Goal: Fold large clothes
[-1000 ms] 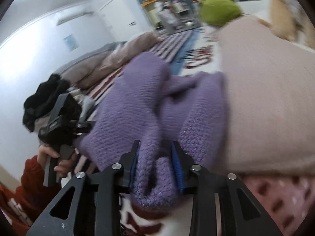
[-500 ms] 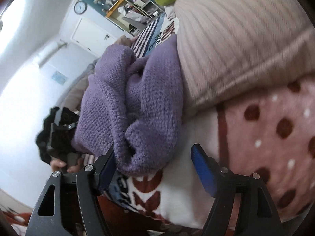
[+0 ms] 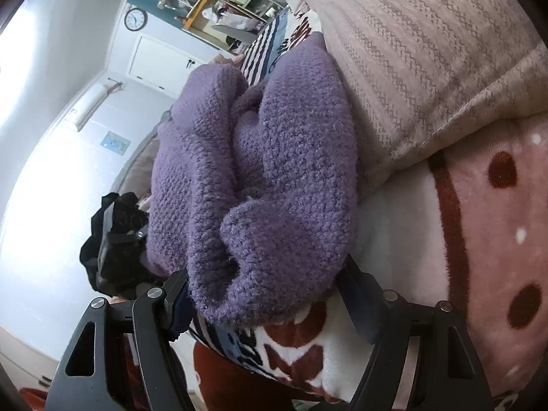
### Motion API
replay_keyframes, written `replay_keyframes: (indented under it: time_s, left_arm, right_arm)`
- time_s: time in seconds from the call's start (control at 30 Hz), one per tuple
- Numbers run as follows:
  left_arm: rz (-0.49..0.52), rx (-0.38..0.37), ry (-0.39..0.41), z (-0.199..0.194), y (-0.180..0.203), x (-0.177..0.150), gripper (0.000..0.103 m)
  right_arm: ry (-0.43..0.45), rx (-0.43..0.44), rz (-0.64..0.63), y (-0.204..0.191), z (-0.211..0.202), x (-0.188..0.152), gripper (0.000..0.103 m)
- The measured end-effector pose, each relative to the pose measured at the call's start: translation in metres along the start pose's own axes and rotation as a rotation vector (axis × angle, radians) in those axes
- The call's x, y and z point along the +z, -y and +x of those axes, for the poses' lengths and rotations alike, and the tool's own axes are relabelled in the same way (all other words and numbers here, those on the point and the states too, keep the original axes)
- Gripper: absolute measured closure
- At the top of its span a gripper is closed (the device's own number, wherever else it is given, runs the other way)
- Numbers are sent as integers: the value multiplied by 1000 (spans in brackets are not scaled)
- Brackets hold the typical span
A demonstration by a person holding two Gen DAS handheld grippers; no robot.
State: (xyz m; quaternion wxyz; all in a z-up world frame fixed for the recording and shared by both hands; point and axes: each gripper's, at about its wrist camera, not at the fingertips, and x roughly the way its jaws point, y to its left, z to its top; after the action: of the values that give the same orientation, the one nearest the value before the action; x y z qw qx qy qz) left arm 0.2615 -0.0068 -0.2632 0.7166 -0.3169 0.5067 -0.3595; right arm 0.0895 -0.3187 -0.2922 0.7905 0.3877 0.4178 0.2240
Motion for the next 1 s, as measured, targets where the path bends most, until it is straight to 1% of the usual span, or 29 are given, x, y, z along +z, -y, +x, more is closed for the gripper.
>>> replay_keyframes:
  time_s: [0.03, 0.13, 0.27, 0.3, 0.37, 0.4, 0.43, 0.47, 0.5, 0.53, 0.57, 0.6, 0.63, 0.67, 0.7, 0.73, 0.87, 1.0]
  left_arm:
    - [-7, -5, 9, -3, -2, -2, 33]
    - [-25, -21, 32, -14, -10, -10, 36]
    - [-52, -38, 42, -27, -23, -18, 36]
    - [-53, -42, 40, -29, -25, -18, 35]
    - [-59, -44, 38, -27, -23, -16, 27]
    - [-58, -32, 38, -26, -22, -13, 21]
    - [-56, -19, 39, -24, -19, -10, 16]
    - [-54, -7, 35, -22, -18, -8, 13]
    - [-55, -1, 27, -17, -16, -4, 10]
    - [-58, -1, 21, -11, -13, 1, 8]
    - [-57, -9, 18, -6, -11, 4, 8]
    - [-53, -16, 16, -3, -9, 5, 9]
    - [-43, -29, 11, 1, -5, 6, 16]
    - [-34, -30, 15, 3, -2, 7, 19]
    - [-14, -18, 28, 2, 5, 7, 27]
    - [6, -11, 42, 0, 12, 7, 32]
    - [75, -24, 117, -22, 38, 13, 39]
    - [151, -25, 191, -56, 67, 26, 44]
  right_arm:
    - [-2, 4, 2, 0, 1, 0, 33]
    - [-13, 22, 9, 2, -3, -1, 31]
    - [-21, 45, 32, -2, 1, -6, 25]
    - [-21, 50, 38, -2, 3, -7, 22]
    - [-12, 46, 41, -3, 7, -8, 21]
    - [-8, 44, 45, -4, 10, -7, 21]
    - [-7, 50, 49, -4, 12, -6, 22]
    - [-8, 59, 50, -5, 15, -4, 23]
    - [-7, 64, 50, -5, 18, -4, 28]
    - [-4, 66, 52, -5, 20, -4, 38]
    - [-3, 73, 57, -4, 21, -4, 43]
    - [4, 88, 77, 0, 22, -3, 53]
    - [12, 105, 99, 2, 21, -1, 63]
    - [19, 125, 114, 2, 21, 1, 66]
    - [33, 131, 105, 1, 18, 3, 71]
    - [43, 125, 87, -2, 16, 5, 73]
    - [88, 146, -2, -25, 6, 14, 76]
    - [136, 170, -149, -71, -2, 32, 77]
